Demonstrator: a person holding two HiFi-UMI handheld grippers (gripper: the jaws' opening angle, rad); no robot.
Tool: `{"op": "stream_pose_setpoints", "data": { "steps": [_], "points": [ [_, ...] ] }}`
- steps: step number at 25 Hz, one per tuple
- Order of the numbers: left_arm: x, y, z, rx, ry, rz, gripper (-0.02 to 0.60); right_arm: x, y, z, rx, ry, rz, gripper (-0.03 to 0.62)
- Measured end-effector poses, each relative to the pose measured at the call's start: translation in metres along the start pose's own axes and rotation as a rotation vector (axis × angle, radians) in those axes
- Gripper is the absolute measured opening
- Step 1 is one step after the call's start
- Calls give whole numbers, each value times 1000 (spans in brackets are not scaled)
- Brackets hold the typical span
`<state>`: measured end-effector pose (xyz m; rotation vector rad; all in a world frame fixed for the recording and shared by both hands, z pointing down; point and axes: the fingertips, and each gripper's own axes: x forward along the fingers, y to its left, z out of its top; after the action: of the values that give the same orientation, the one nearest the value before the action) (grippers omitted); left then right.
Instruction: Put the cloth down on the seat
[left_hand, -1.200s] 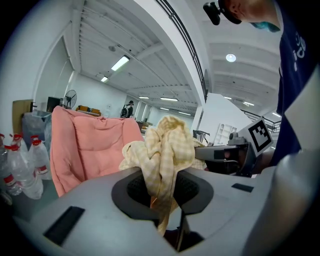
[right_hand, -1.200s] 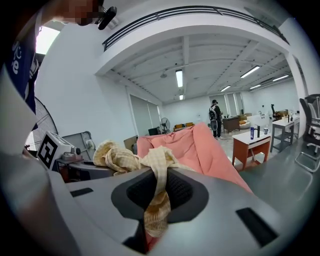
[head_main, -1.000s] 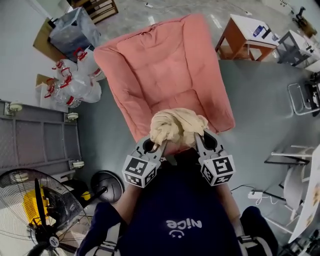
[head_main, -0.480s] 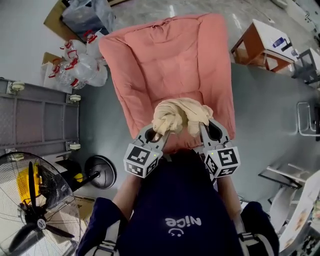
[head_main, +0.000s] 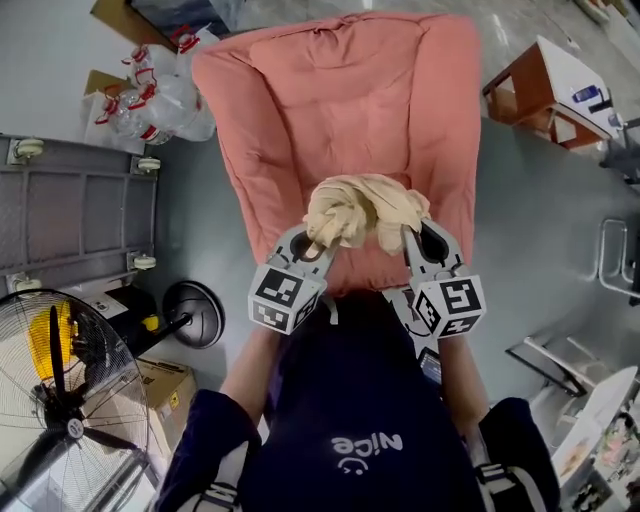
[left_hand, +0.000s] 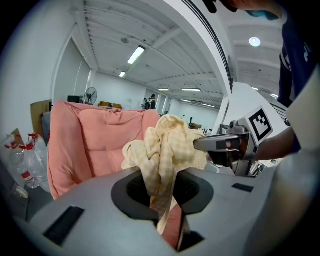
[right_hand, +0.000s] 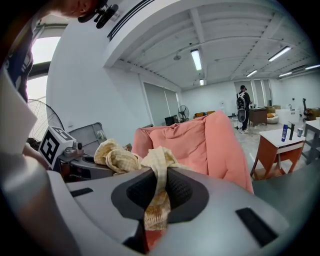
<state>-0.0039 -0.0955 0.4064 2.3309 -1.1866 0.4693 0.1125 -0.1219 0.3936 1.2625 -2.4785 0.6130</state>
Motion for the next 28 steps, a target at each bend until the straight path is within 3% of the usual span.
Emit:
{"op": "stream_pose_setpoints", "data": {
  "steps": [10, 19, 28],
  "points": [
    [65, 29, -40, -65, 109, 6, 83, 49, -41, -47, 154, 105, -11, 64],
    [136, 73, -115, -159, 217, 62, 83, 113, -74, -124, 214, 190, -37, 64],
    [159, 89, -202, -233, 316, 100, 84, 135, -83, -211, 277, 267, -75, 64]
  ]
}}
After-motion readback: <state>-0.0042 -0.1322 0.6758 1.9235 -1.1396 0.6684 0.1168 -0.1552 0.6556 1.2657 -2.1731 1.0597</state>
